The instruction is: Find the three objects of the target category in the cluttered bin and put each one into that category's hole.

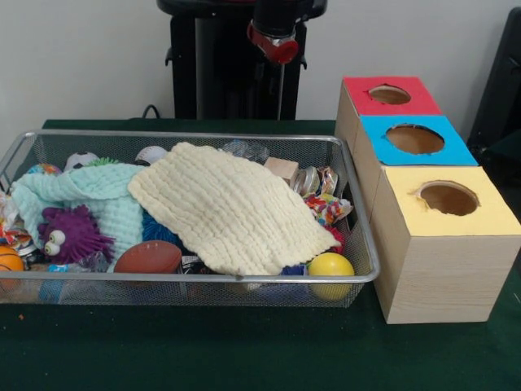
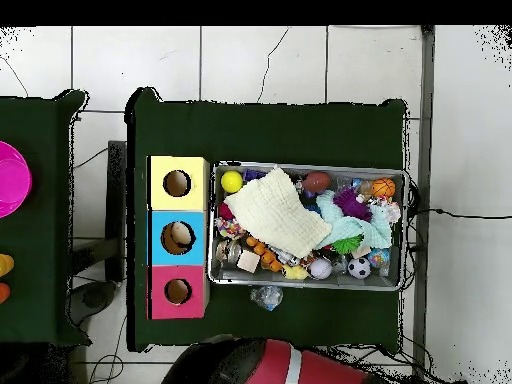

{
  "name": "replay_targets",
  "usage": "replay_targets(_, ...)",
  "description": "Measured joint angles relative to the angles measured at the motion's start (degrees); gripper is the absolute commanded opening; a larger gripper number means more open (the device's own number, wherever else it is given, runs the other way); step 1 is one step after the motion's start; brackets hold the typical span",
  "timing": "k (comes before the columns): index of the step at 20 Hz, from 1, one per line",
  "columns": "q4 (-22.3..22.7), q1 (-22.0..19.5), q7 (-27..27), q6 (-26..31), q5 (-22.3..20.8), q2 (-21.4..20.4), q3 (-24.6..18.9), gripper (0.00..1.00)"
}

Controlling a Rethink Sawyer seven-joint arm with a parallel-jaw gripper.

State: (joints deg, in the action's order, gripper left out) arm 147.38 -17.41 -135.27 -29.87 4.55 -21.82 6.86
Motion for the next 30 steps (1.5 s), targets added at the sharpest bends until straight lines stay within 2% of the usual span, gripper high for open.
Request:
replay_targets(17,-1.1,-1.5,0.0,-7.3,0.0,7.7,0.7,1.0)
replay_targets(24,-3.7,-1.5,-0.8,-12.9,1.1,11.0,0.7,1.0)
replay_targets(30,-7.0,-2.8,-1.4,-14.9,1.0,13.1,0.7,1.0)
